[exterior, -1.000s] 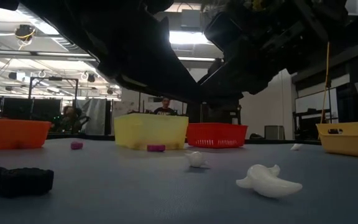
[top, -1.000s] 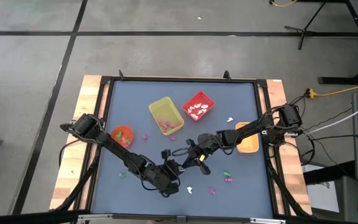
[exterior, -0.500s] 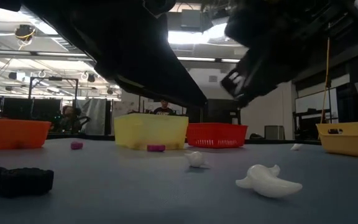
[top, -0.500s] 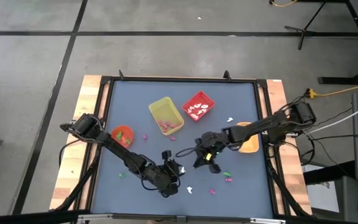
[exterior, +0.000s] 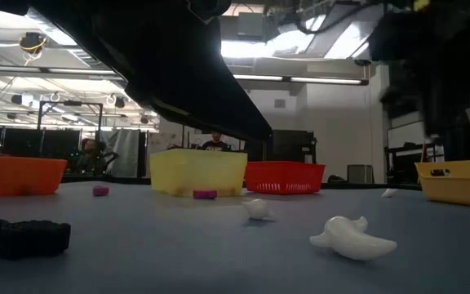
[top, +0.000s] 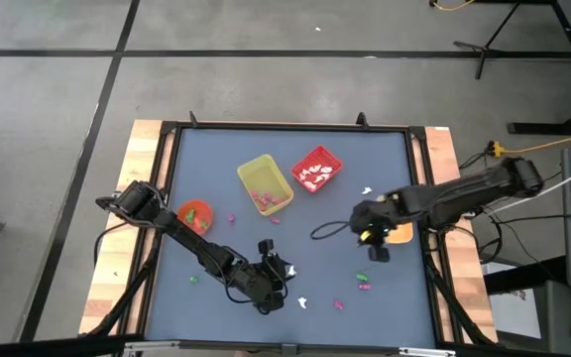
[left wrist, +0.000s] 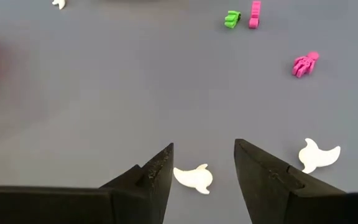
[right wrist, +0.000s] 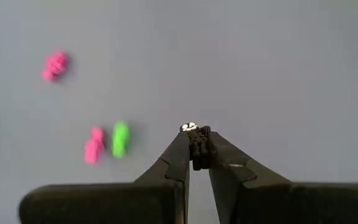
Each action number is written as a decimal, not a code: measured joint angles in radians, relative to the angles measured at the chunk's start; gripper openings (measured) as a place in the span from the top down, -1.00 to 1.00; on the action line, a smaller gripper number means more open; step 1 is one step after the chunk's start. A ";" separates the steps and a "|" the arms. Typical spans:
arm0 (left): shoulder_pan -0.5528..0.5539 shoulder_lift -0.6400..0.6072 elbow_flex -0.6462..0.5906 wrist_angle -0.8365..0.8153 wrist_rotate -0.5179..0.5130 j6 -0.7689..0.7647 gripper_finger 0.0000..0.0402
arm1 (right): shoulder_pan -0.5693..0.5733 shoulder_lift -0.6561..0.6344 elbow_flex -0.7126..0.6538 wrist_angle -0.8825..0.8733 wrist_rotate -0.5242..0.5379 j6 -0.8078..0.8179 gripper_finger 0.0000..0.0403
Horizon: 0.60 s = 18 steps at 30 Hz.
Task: Sort Halloween decoration
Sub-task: Put the black skeleton toy into the light orange bin
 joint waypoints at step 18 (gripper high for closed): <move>0.002 0.000 0.000 0.000 -0.001 0.000 0.24 | 0.000 -0.158 0.000 -0.439 0.222 0.175 0.80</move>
